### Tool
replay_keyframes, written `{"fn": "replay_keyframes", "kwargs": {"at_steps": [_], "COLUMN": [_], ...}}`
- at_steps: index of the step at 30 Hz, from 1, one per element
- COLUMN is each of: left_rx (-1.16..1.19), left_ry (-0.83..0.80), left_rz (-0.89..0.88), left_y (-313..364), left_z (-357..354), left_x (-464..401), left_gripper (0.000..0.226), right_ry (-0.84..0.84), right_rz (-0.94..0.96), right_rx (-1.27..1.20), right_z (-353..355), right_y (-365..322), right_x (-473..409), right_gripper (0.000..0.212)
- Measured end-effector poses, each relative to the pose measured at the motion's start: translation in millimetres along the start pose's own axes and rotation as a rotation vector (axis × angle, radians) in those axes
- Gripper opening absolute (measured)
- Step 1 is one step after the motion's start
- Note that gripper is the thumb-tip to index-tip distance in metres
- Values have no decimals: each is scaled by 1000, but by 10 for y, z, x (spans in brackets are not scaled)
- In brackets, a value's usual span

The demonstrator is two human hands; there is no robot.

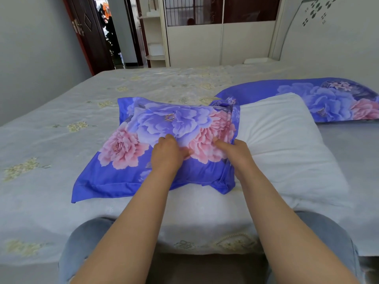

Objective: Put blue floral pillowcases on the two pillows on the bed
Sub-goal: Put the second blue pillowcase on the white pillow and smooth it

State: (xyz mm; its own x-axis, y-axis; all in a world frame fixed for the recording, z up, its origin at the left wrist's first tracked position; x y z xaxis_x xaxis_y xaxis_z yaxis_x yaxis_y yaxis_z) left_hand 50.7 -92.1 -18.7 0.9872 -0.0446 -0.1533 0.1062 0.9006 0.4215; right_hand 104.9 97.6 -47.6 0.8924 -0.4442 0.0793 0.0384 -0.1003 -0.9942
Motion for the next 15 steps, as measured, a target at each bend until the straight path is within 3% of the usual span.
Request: {"fn": "replay_keyframes", "kwargs": {"at_steps": [4,10,12,15], "left_rx": [98,148,187,114], "left_ry": [-53,-8,31,84], "left_rz": [29,-83,-149,-211], "left_y": [-58,50,83,52], "left_z": [-137,-170,-177,-140], "left_x": [1,53,108,197], "left_gripper": [19,13,19,55], "right_ry": [-95,-171,-117,18], "right_rz": [-28,-35,-38,-77], "right_rx": [-45,-111,-175,-284], "right_z": [-5,-94,-124,-124], "right_y": [114,227,245,310], "right_x": [40,30,49,51], "right_gripper": [25,22,20,19]}}
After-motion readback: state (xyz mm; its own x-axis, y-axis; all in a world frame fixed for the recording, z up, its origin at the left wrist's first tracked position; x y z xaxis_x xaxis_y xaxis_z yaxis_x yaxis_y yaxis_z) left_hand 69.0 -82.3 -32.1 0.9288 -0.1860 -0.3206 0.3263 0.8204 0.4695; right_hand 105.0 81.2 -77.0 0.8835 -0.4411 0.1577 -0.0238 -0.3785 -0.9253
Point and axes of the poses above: each hand's wrist, its own x-axis away from the middle knuckle, its own z-axis out of the back of the hand, y = z × x, the point moved 6 cm from there along -x, towards the middle knuckle, and after that the axes turned 3 degrees about -x, right-handed, at the moved point
